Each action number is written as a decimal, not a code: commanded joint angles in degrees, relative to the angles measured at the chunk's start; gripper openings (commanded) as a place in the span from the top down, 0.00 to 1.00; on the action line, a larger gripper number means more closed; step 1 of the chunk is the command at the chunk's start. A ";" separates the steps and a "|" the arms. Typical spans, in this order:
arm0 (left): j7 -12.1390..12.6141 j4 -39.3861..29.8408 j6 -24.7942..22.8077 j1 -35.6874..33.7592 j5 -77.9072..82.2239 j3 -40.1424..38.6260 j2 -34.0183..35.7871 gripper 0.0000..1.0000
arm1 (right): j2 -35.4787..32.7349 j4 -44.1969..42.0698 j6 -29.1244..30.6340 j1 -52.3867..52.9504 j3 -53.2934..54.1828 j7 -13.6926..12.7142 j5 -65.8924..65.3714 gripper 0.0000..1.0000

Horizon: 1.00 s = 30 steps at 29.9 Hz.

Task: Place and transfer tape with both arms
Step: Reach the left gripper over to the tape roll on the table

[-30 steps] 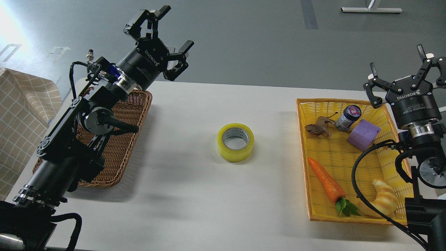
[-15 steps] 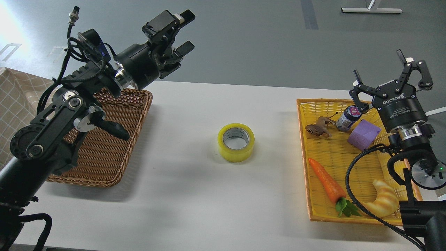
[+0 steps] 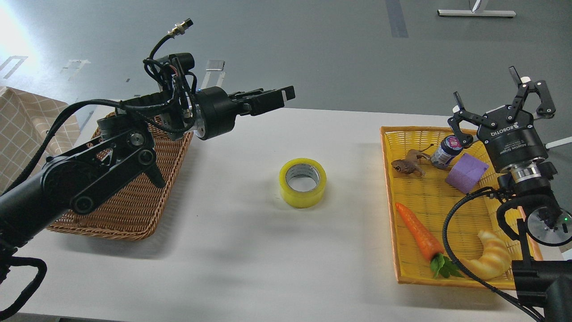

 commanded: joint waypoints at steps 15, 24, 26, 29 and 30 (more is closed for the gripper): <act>6.03 11.30 -0.78 -17.53 10.22 26.82 -8.54 0.02 | 0.26 1.68 0.00 -0.12 0.05 0.18 -0.03 0.02; 8.31 19.74 -3.24 -17.71 9.95 29.02 -16.36 0.02 | 0.79 1.59 0.00 -0.65 -0.03 0.27 -0.03 0.02; 8.49 22.46 -3.24 -17.53 10.04 29.20 -18.47 0.02 | 0.79 1.68 0.00 -0.91 -0.03 0.27 -0.03 0.02; 8.58 24.14 -3.24 -17.45 10.04 29.81 -19.10 0.02 | 0.79 1.59 0.00 -0.91 -0.03 0.27 -0.03 0.02; 8.58 24.31 -3.24 -17.53 9.95 30.16 -19.18 0.02 | 0.79 1.59 0.00 -0.91 -0.03 0.27 -0.03 0.02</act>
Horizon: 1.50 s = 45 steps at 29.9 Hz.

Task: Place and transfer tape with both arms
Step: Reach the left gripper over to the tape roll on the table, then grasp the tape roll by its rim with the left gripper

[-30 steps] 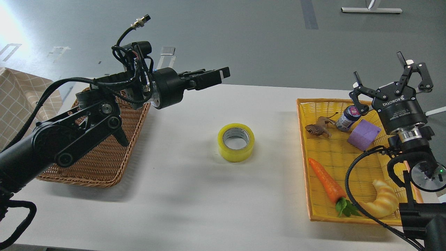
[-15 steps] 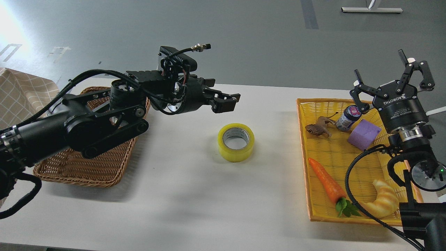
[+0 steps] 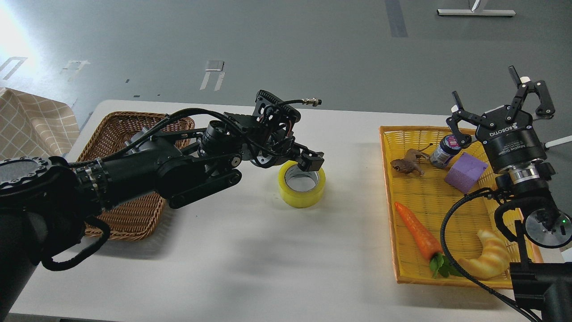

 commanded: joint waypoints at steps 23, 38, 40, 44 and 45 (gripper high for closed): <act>0.06 4.08 -0.29 3.07 -0.56 1.93 -0.86 0.03 | 0.00 -0.14 0.00 -1.16 0.00 0.00 0.00 0.02; -0.21 7.69 -1.17 4.21 -1.53 1.93 -0.86 0.11 | 0.00 -0.14 0.00 -1.25 0.00 0.17 0.00 0.02; -0.21 7.69 -1.52 4.30 -2.23 1.85 -0.86 0.11 | 0.00 -0.23 0.00 -1.25 0.00 0.17 0.00 0.02; -0.12 7.77 -1.78 4.30 -3.64 1.93 -0.86 0.19 | 0.09 -0.23 0.00 -1.25 0.00 0.26 0.00 0.02; -0.12 7.77 -1.78 4.30 -3.64 1.85 -0.86 0.20 | 0.09 -0.23 0.00 -1.25 0.00 0.26 0.00 0.02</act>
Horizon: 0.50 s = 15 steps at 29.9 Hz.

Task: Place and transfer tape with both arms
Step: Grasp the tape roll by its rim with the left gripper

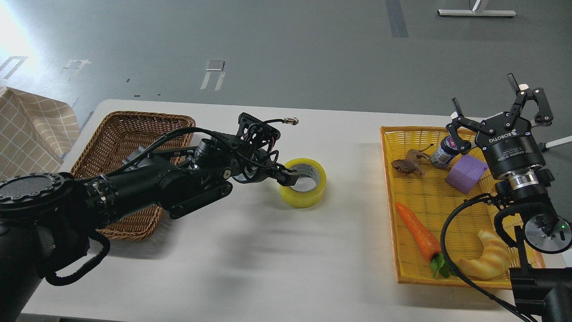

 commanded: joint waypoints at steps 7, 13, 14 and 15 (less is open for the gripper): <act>-0.62 0.02 -0.11 0.47 -0.55 -0.08 0.00 0.55 | -0.03 -0.41 0.00 0.00 0.00 0.06 0.00 0.02; -0.53 0.02 -0.38 1.43 -0.56 -0.08 0.00 1.00 | 0.06 -0.50 0.00 0.00 0.09 0.24 0.00 0.02; -0.71 0.02 -0.38 1.43 -0.56 -0.08 0.00 1.00 | 0.06 -0.50 0.00 -0.09 0.09 0.24 0.00 0.02; -0.71 0.02 -0.38 1.52 -0.56 -0.08 0.00 1.00 | 0.06 -0.50 0.00 0.00 0.09 0.24 0.00 0.02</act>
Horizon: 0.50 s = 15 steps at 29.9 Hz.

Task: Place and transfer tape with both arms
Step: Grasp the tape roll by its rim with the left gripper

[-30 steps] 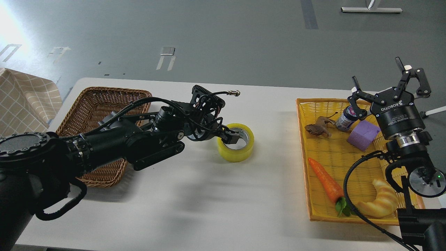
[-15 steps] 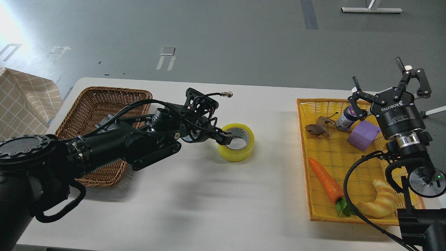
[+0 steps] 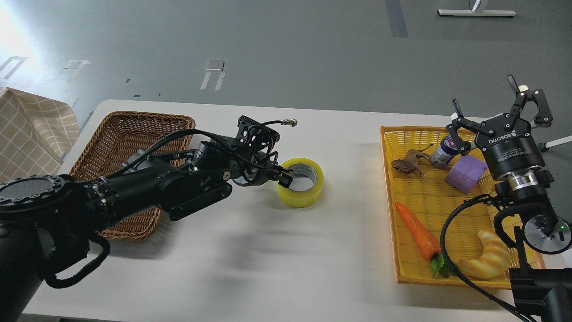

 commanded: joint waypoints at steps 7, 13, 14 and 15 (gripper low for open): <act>-3.28 -1.02 0.09 -0.90 -1.65 -0.38 0.00 1.00 | 0.01 -0.22 0.00 -0.34 0.01 0.05 0.00 0.02; -3.37 -1.03 0.18 -6.26 -7.45 -0.29 0.27 1.00 | 0.10 0.13 0.00 -0.26 0.10 0.05 0.00 0.02; -3.37 -1.03 0.18 -6.70 -7.81 -0.29 0.35 1.00 | 0.18 0.14 0.00 -0.26 0.10 0.05 0.00 0.02; -3.37 -0.94 0.27 -7.23 -7.99 -0.20 0.62 1.00 | 0.10 0.22 0.00 -0.26 0.10 0.05 0.00 0.02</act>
